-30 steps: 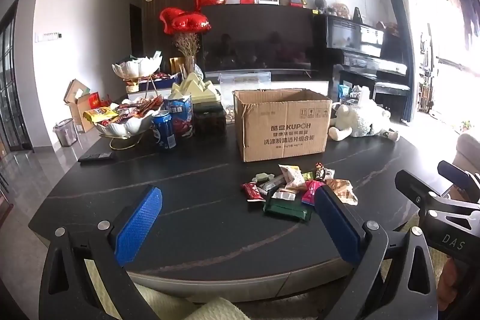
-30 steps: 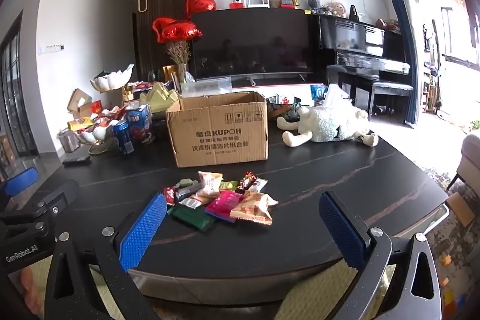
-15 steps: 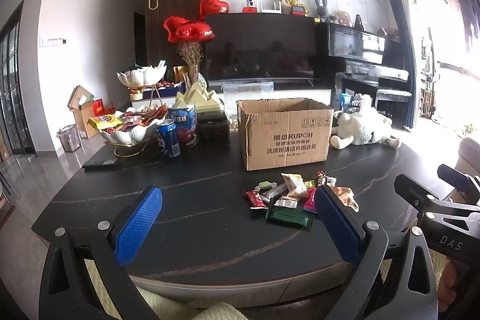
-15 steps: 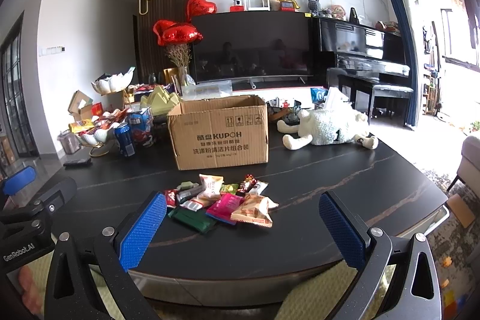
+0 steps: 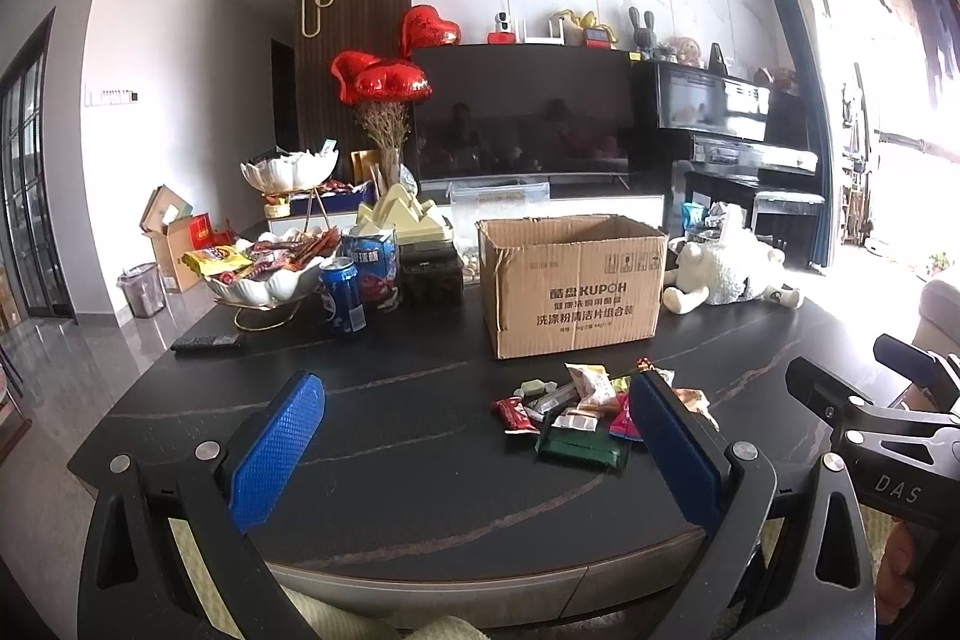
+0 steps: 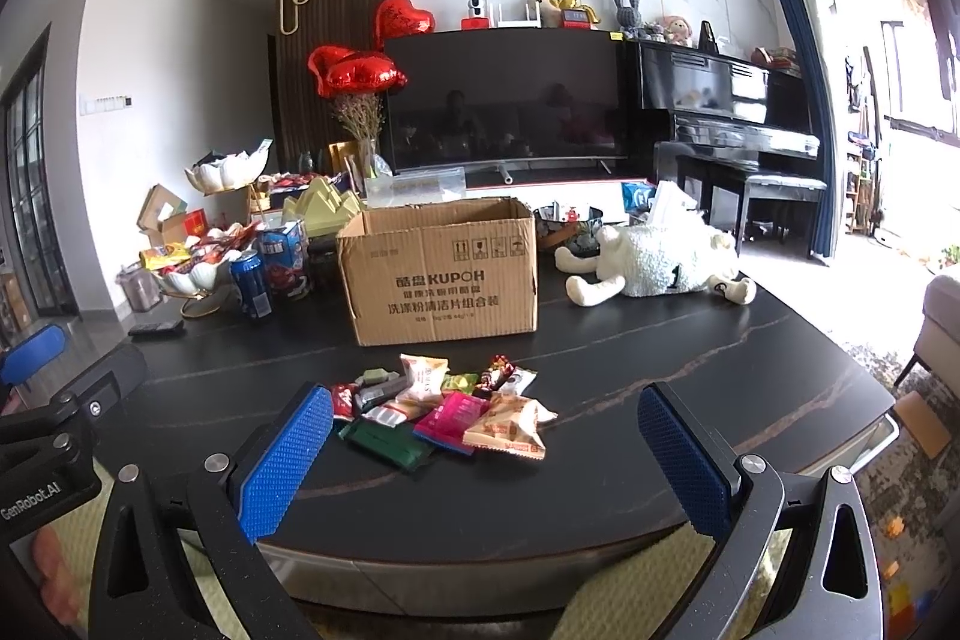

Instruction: Organize snacks

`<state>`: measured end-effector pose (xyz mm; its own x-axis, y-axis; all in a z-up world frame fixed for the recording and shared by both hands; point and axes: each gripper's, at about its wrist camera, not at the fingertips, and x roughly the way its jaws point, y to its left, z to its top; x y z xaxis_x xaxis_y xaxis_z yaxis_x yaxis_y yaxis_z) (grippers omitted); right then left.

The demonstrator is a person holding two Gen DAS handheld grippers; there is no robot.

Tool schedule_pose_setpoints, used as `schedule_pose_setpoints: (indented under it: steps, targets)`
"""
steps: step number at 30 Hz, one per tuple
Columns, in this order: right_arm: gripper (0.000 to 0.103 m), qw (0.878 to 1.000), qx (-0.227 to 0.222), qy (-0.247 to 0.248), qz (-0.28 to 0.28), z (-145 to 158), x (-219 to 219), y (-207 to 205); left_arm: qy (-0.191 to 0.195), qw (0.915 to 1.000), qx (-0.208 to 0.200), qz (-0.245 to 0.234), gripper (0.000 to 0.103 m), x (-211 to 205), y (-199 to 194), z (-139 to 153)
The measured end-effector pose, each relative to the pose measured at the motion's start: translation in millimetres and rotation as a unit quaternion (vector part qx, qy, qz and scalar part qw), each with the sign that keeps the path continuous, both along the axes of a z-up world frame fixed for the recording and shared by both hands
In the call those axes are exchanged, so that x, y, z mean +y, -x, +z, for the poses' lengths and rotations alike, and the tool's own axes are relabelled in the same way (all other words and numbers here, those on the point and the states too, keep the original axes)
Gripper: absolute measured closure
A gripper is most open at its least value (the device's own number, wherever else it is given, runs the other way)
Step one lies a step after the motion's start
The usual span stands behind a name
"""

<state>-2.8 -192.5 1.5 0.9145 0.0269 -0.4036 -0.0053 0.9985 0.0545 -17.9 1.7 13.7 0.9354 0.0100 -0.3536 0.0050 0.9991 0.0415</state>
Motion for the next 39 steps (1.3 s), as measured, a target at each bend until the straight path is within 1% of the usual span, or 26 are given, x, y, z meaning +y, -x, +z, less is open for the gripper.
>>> schedule_pose_setpoints:
  steps: [39]
  targets:
    - [0.0,1.0,0.003,0.001,0.001,-3.8,1.2,-0.1,0.0,1.0,0.001,-0.003,0.0,-1.5,0.0,-0.7]
